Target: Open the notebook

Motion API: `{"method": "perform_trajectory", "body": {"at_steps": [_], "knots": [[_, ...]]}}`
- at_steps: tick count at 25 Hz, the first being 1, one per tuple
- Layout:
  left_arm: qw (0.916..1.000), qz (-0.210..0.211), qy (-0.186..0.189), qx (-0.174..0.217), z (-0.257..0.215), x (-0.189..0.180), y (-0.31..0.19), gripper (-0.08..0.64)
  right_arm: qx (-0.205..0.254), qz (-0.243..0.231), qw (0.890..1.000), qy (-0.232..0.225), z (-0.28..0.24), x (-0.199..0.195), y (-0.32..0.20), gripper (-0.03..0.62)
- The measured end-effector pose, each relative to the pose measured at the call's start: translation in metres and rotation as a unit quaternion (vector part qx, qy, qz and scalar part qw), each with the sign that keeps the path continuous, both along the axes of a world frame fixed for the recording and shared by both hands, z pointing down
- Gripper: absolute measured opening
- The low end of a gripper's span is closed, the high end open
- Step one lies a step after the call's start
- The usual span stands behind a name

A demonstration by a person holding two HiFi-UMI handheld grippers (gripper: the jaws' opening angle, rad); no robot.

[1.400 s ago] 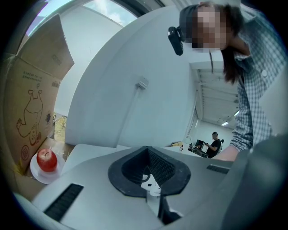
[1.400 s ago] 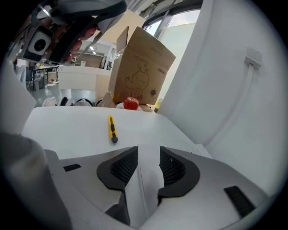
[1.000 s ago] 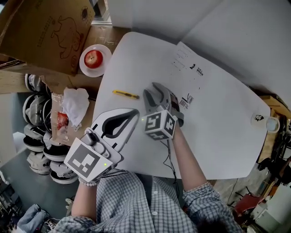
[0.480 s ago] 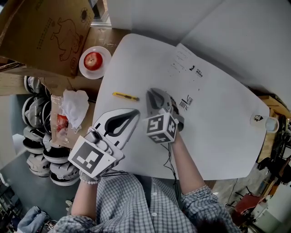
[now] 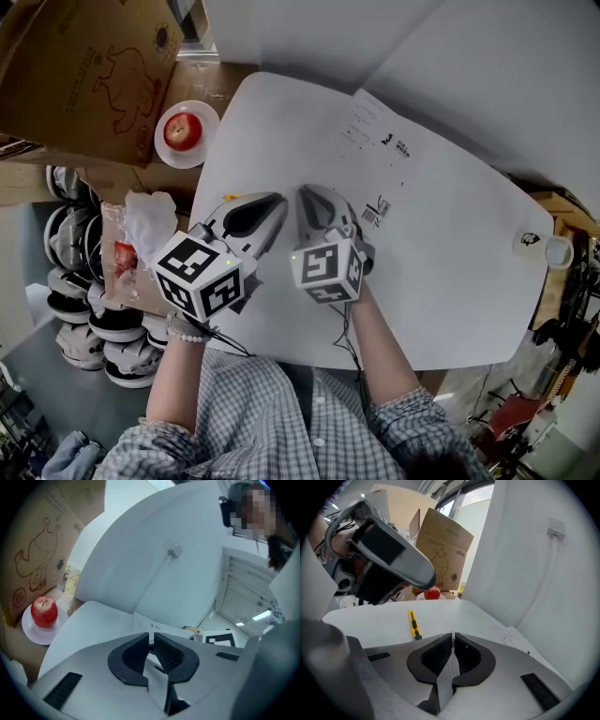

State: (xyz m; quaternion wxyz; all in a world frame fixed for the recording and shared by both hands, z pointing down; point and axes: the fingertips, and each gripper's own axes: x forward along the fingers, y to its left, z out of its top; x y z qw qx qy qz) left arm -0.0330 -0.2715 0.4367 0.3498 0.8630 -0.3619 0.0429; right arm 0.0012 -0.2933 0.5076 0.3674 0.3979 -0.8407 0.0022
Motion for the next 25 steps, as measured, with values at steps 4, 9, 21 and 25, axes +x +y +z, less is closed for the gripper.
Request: {"method": "perform_trajectory", "body": {"at_steps": [4, 9, 21, 25], "knots": [[0.9972, -0.038, 0.0, -0.064, 0.028, -0.001, -0.02, 0.015, 0.006, 0.008, 1.0, -0.009, -0.007, 0.002, 0.0, 0.032], [0.9916, -0.037, 0.023, -0.122, 0.05, 0.015, -0.032, 0.061, 0.013, 0.011, 1.0, -0.019, -0.015, 0.004, -0.001, 0.031], [0.9571, -0.033, 0.211, -0.196, 0.042, 0.043, -0.056, 0.06, 0.043, -0.009, 0.999, 0.02, -0.007, 0.0, 0.004, 0.032], [0.9663, -0.007, 0.186, -0.178, 0.037, 0.051, -0.059, 0.06, 0.038, 0.004, 0.999, 0.013, -0.002, 0.004, 0.003, 0.053]]}}
